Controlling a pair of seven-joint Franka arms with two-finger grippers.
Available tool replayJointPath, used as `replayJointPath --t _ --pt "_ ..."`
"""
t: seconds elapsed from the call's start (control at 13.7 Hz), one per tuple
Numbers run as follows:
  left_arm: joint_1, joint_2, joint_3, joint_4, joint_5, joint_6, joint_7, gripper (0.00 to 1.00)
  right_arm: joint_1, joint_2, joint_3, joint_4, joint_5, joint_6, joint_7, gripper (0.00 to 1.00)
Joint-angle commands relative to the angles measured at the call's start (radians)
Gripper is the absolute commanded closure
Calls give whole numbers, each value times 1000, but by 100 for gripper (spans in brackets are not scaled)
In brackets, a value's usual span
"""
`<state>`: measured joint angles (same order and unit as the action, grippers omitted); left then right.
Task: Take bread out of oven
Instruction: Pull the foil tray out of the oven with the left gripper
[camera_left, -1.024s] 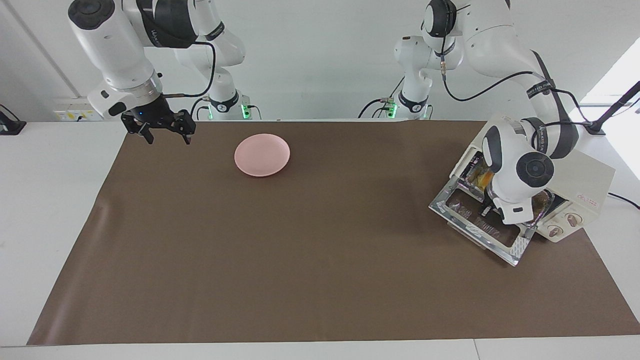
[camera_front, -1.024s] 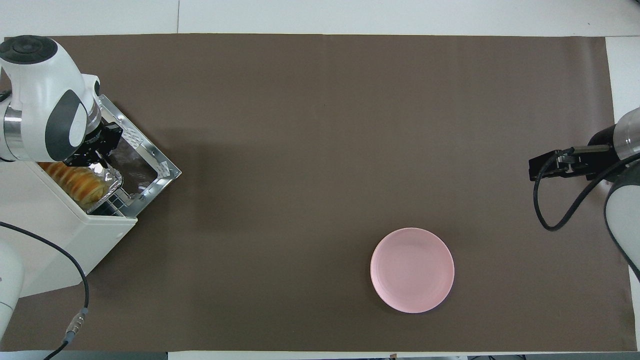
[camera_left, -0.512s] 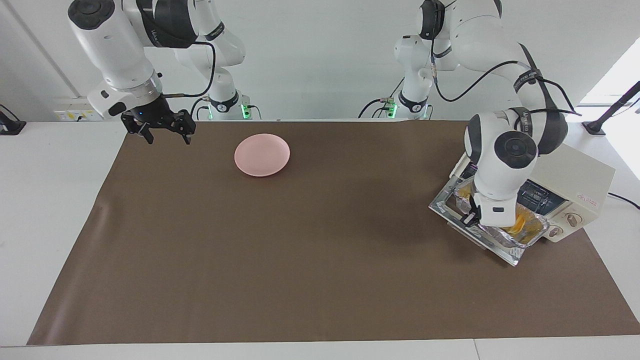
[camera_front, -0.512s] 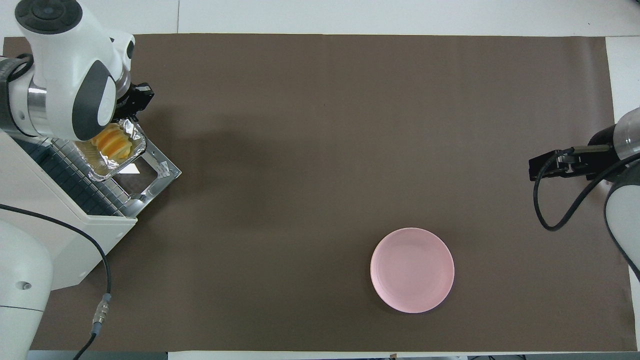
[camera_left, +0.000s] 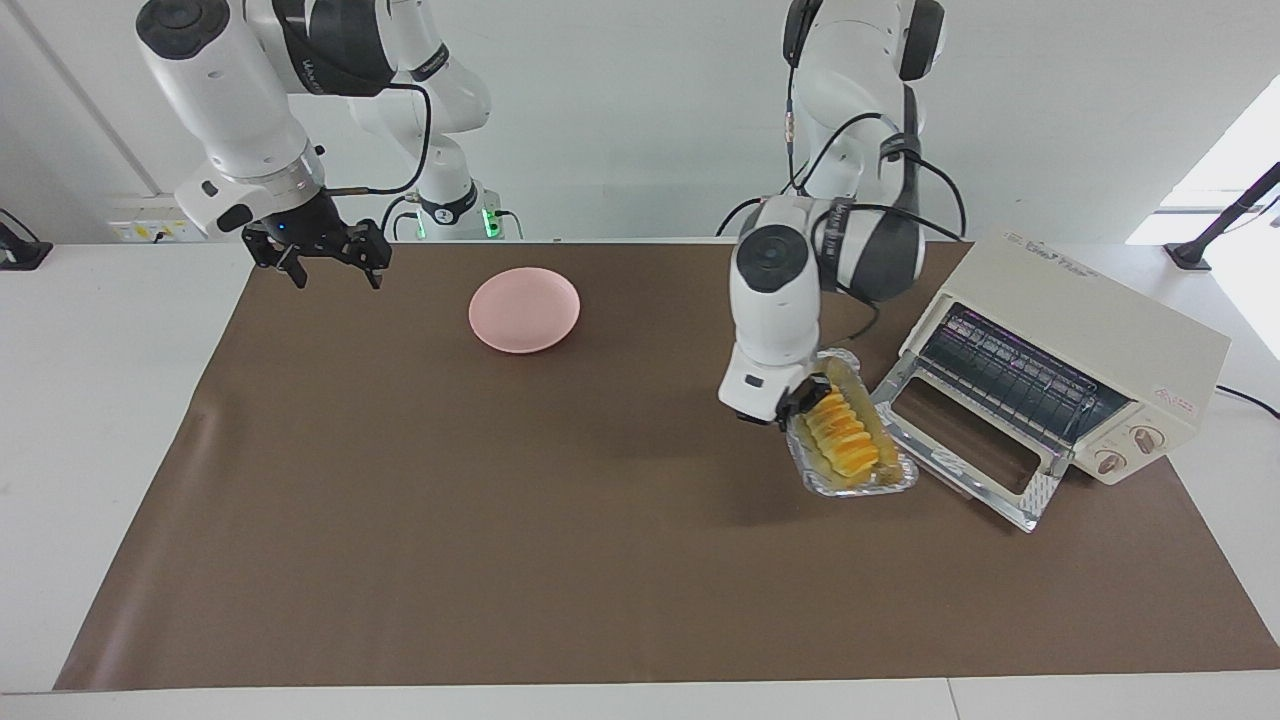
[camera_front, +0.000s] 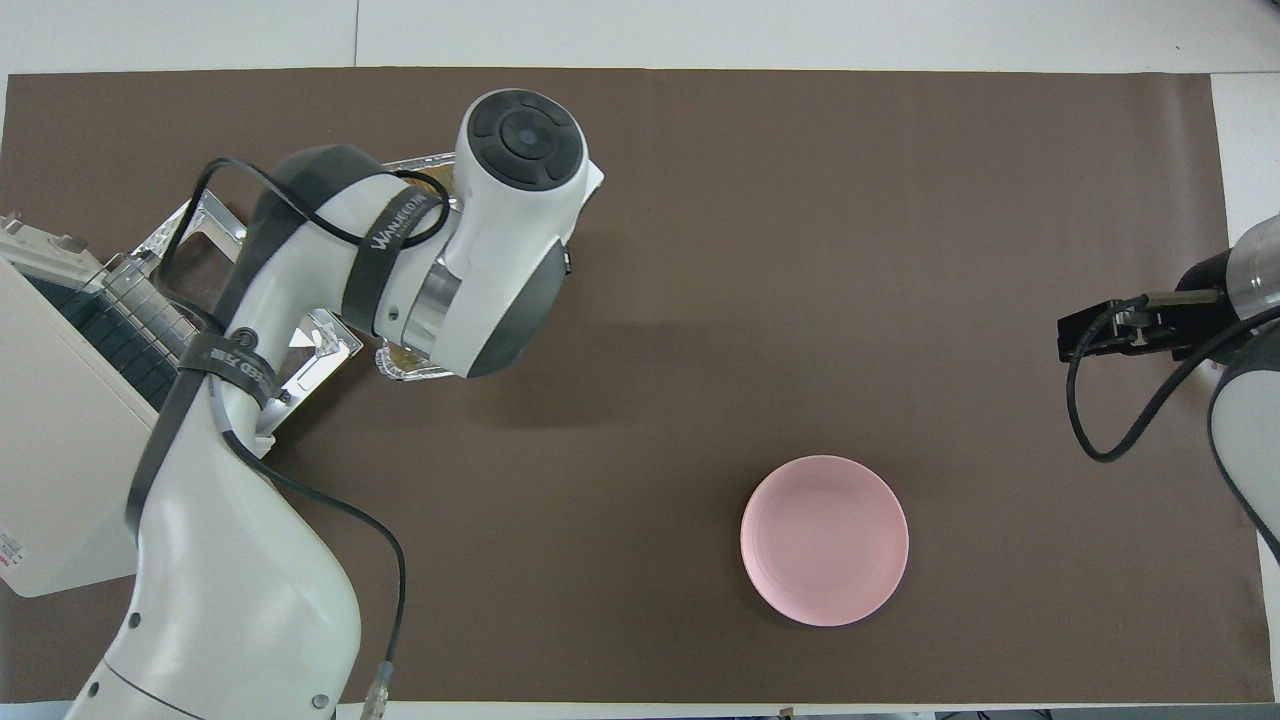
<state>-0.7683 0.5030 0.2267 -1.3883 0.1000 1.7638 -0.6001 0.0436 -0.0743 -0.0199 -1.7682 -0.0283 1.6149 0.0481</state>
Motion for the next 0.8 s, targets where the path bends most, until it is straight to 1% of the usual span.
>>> replayJointPath --t 0.0,0.07,0.15,0.29,0.51,0.59,0.73 --pt "-77 -14 17 -28 -55 11 23 100 -19 -1 14 7 -13 -13 -17 0" --pt "-116 -11 19 -37 -63 3 20 100 -19 -1 14 7 -13 -13 -17 0" --pt "-152 -15 19 -70 -63 11 14 100 -19 -1 14 7 -13 -13 -17 0" --pt "-186 -8 17 -103 -68 46 -4 100 -19 -1 14 7 -13 -13 -17 0" --pt "-203 12 16 -136 -126 101 -4 100 -19 -1 14 7 -13 -13 -17 0" --pt "-230 18 16 -146 -131 126 -7 100 -19 -1 14 7 -13 -13 -17 0" --pt "-244 19 16 -173 -132 180 -58 100 -19 -1 14 7 -13 -13 -17 0"
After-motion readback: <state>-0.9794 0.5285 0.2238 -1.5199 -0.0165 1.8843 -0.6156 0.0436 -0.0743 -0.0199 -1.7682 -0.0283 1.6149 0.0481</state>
